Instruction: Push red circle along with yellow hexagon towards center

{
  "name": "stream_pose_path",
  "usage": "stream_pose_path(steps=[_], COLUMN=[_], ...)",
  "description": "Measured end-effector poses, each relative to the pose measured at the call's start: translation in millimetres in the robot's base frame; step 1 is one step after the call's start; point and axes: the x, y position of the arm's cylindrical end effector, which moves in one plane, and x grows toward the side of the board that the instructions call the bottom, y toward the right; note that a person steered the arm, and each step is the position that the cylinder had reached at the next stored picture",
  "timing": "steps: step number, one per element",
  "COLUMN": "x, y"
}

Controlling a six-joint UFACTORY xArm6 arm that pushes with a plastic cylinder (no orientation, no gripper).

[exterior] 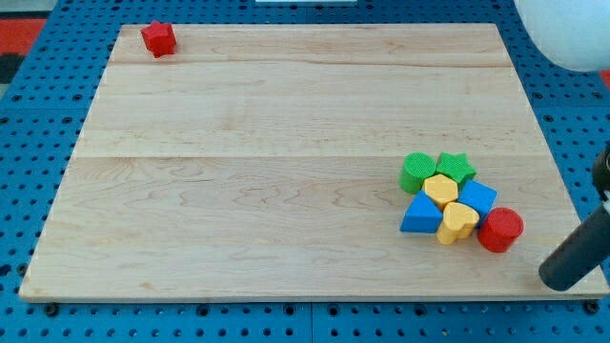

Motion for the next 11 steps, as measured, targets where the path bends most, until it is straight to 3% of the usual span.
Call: stream_pose_path(steps=[5, 11], x=[-50, -96], y=[-32, -176])
